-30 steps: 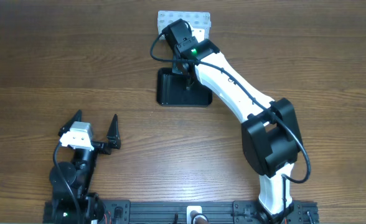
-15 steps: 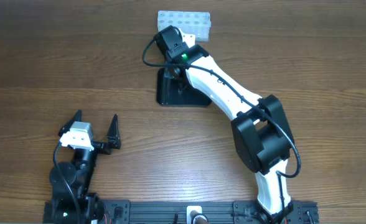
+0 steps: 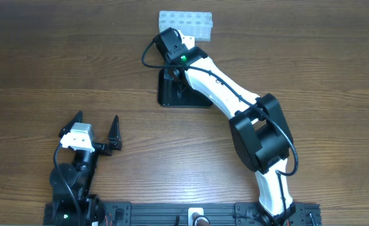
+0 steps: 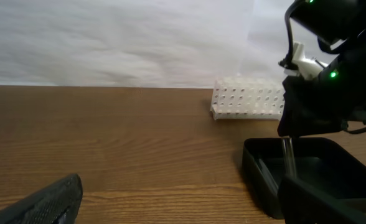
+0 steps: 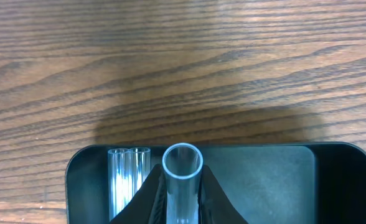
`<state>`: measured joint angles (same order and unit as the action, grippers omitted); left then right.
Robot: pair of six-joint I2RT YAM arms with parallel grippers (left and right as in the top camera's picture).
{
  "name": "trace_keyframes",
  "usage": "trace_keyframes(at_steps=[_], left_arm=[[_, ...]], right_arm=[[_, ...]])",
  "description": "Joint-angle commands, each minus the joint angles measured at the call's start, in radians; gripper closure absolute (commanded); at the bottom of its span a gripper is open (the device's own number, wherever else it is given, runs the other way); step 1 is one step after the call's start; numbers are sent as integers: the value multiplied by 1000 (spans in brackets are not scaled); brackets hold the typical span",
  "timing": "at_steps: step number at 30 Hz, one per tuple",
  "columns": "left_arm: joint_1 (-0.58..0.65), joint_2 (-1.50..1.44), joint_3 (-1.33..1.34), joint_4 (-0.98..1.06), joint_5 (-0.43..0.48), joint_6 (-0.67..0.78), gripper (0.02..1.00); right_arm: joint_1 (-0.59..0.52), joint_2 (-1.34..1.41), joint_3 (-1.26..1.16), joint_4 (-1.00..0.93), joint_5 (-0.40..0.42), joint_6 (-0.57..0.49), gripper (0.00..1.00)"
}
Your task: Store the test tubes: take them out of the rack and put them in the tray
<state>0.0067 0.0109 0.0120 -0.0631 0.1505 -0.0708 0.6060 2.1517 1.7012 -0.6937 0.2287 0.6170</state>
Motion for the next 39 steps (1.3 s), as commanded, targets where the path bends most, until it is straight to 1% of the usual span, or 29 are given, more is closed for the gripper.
trace_keyframes(at_steps=[1, 8, 14, 16, 19, 24, 26, 27, 29, 32, 34, 35, 36, 38, 39], left_arm=[[-5, -8, -6, 0, 6, 14, 18], [-5, -8, -6, 0, 6, 14, 20], [-5, -8, -6, 0, 6, 14, 18], [-5, -8, -6, 0, 6, 14, 18], [-5, -8, -6, 0, 6, 14, 18], [-5, -8, -6, 0, 6, 14, 18], [-5, -8, -6, 0, 6, 14, 18], [-5, -8, -6, 0, 6, 14, 18], [-5, -8, -6, 0, 6, 14, 18], [-5, -8, -6, 0, 6, 14, 18], [-5, -8, -6, 0, 6, 14, 18], [-5, -8, -6, 0, 6, 14, 18], [-5, -8, -6, 0, 6, 14, 18], [-5, -8, -6, 0, 6, 14, 18], [-5, -8, -6, 0, 6, 14, 20]], right_arm=[[15, 41, -8, -1, -4, 7, 869], [15, 43, -8, -2, -5, 7, 829], [17, 43, -8, 0, -22, 6, 779], [17, 43, -8, 0, -22, 6, 748], [18, 41, 0, -2, -22, -23, 678], [24, 17, 3, -7, -21, -33, 610], [24, -1, 3, -5, -17, -56, 527], [24, -13, 5, -5, -2, -64, 450], [22, -43, 6, -5, 36, -69, 334], [13, -101, 6, 9, 117, -74, 209], [4, -138, 6, 53, 177, -99, 165], [-3, -151, 6, 89, 199, -130, 150], [-13, -161, 6, 144, 214, -187, 141], [-39, -164, 6, 249, 212, -290, 128], [-58, -161, 6, 304, 205, -325, 123]])
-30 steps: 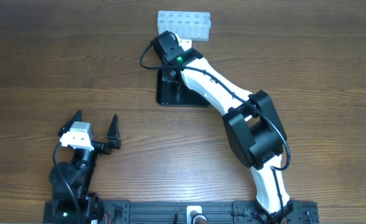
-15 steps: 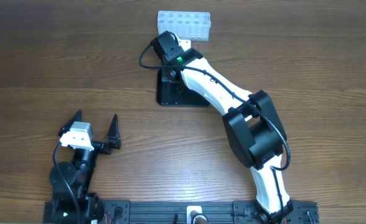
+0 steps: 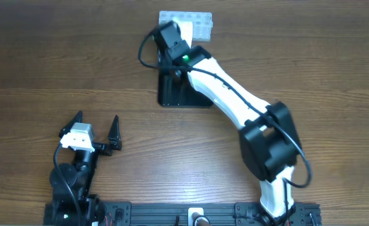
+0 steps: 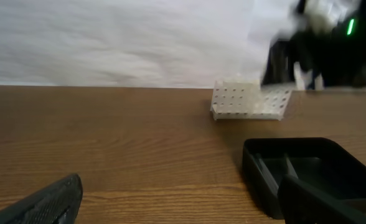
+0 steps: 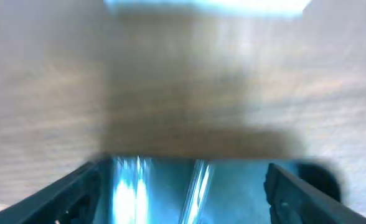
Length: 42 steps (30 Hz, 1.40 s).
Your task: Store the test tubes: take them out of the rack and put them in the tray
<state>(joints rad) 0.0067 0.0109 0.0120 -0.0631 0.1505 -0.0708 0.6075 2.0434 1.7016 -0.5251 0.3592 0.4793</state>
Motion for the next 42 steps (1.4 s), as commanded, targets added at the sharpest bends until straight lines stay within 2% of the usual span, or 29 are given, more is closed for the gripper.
trace_keyframes(at_steps=[1, 6, 12, 25, 31, 39, 42], left_arm=[[-5, -8, -6, 0, 6, 14, 18], [-5, -8, -6, 0, 6, 14, 18], [-5, -8, -6, 0, 6, 14, 18], [-5, -8, -6, 0, 6, 14, 20], [-5, -8, -6, 0, 6, 14, 18], [-5, -8, -6, 0, 6, 14, 18], [-5, -8, -6, 0, 6, 14, 18]], right_arm=[[-78, -45, 6, 184, 71, -207, 117], [-161, -3, 6, 306, 29, -253, 80], [-210, 56, 6, 354, 23, -272, 62], [-229, 175, 6, 452, 23, -283, 141], [-241, 207, 6, 467, 23, -286, 268], [-247, 216, 6, 470, 23, -286, 544], [-247, 216, 6, 473, 23, -286, 612]])
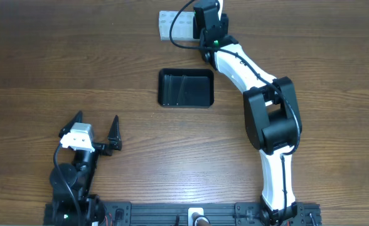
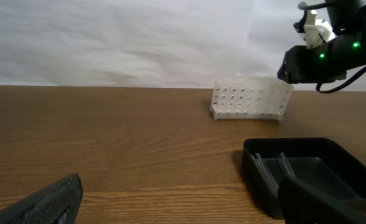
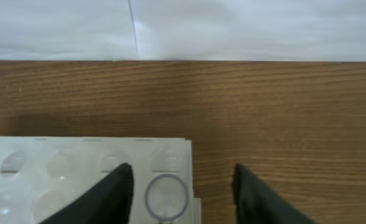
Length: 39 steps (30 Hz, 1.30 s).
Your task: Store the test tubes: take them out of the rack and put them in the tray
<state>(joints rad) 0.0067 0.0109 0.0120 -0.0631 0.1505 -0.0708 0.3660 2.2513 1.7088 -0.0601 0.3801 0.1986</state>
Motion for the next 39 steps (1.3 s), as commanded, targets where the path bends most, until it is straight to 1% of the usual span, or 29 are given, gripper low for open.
trace_keyframes(at_steps=[1, 5, 16, 28, 39], left_arm=[[-5, -8, -6, 0, 6, 14, 18], [-5, -8, -6, 0, 6, 14, 18], [-5, -8, -6, 0, 6, 14, 18], [-5, -8, -6, 0, 6, 14, 18], [-5, -8, -6, 0, 6, 14, 20]], right_arm=[[-6, 8, -2, 10, 2, -5, 634], [-5, 8, -2, 13, 2, -5, 726], [-3, 8, -2, 16, 2, -5, 844], [5, -8, 5, 19, 3, -5, 899], [32, -232, 25, -10, 3, -5, 910]])
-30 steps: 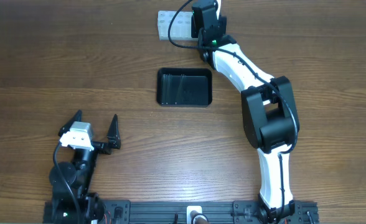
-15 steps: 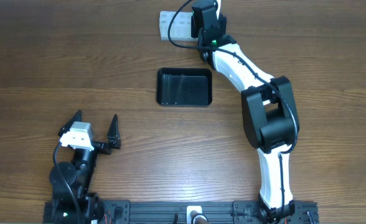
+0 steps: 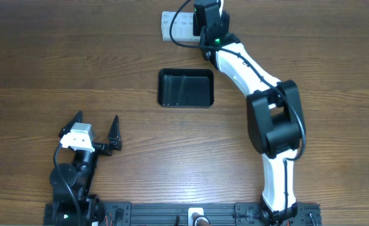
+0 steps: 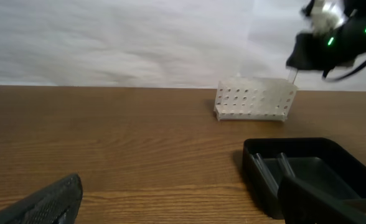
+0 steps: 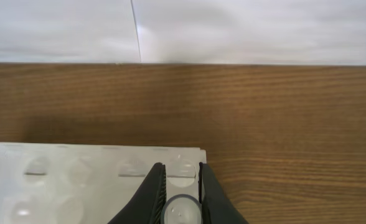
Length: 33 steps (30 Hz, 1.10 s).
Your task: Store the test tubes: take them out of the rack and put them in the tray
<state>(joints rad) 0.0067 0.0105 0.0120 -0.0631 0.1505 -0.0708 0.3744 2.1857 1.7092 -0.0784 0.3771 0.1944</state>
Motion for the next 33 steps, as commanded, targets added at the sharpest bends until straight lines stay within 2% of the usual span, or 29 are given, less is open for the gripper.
trace_keyframes(at_steps=[1, 7, 10, 14, 18, 25, 33], left_arm=[[-5, -8, -6, 0, 6, 14, 18], [-5, -8, -6, 0, 6, 14, 18], [-5, -8, -6, 0, 6, 14, 18], [-5, -8, -6, 0, 6, 14, 18], [-5, -8, -6, 0, 6, 14, 18], [-5, -8, -6, 0, 6, 14, 18], [-5, -8, -6, 0, 6, 14, 18]], right_arm=[[28, -189, 24, 9, 6, -1, 910], [71, -328, 24, -61, 6, 9, 917], [98, -385, 24, -212, 5, 53, 921], [124, -411, 24, -518, -2, 204, 934], [125, -388, -7, -697, -68, 280, 961], [125, -305, -79, -676, -77, 369, 950], [125, -163, -79, -685, -103, 396, 930]])
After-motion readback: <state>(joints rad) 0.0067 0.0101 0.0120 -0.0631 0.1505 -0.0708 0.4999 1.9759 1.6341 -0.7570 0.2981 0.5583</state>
